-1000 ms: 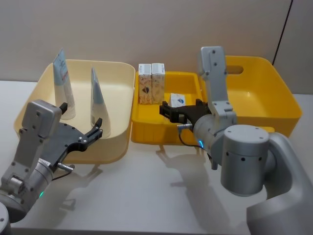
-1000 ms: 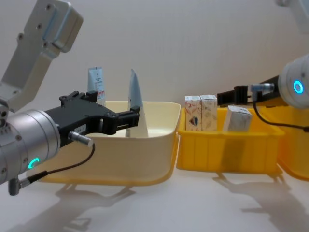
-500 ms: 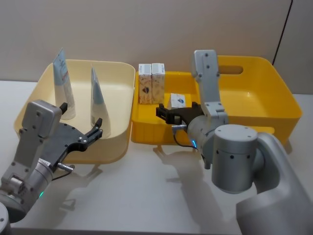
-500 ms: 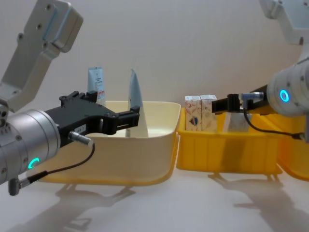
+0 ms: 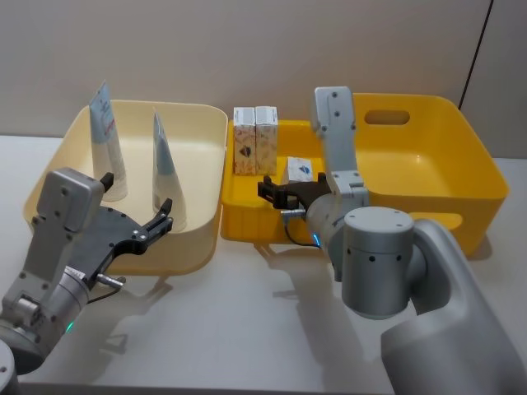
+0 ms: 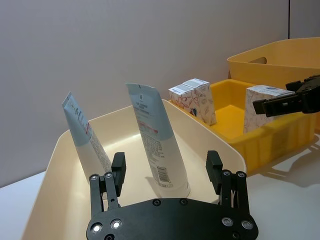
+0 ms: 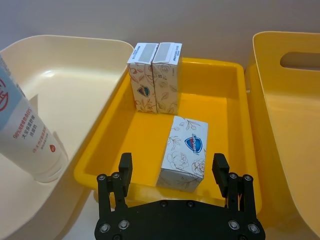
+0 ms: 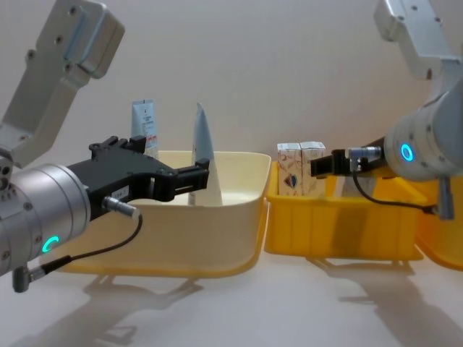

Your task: Bimanual collaborative sorting of washing and personal care products

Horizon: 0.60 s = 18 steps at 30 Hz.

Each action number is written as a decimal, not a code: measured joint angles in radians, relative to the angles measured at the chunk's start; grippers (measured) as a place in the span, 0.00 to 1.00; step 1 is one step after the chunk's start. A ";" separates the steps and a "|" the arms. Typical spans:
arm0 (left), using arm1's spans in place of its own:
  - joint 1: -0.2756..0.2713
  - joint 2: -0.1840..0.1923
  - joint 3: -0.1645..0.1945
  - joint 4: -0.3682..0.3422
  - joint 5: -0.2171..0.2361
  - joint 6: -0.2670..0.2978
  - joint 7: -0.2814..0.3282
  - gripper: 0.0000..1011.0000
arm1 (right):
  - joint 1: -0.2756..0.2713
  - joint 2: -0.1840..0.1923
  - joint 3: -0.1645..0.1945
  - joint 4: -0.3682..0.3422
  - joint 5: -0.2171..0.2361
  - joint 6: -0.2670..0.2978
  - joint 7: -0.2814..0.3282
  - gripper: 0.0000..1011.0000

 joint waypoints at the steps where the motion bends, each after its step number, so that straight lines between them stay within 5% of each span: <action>1: 0.000 0.000 0.000 0.000 0.000 0.000 0.000 0.99 | 0.001 -0.001 0.000 0.004 -0.002 0.000 -0.002 0.99; 14: 0.000 0.000 0.000 0.000 0.000 0.000 0.000 0.99 | 0.015 -0.004 -0.003 0.050 -0.020 -0.011 0.001 0.99; 18: 0.000 0.000 0.000 0.000 0.000 0.000 0.000 0.99 | 0.017 -0.003 -0.005 0.058 -0.024 -0.014 0.004 0.92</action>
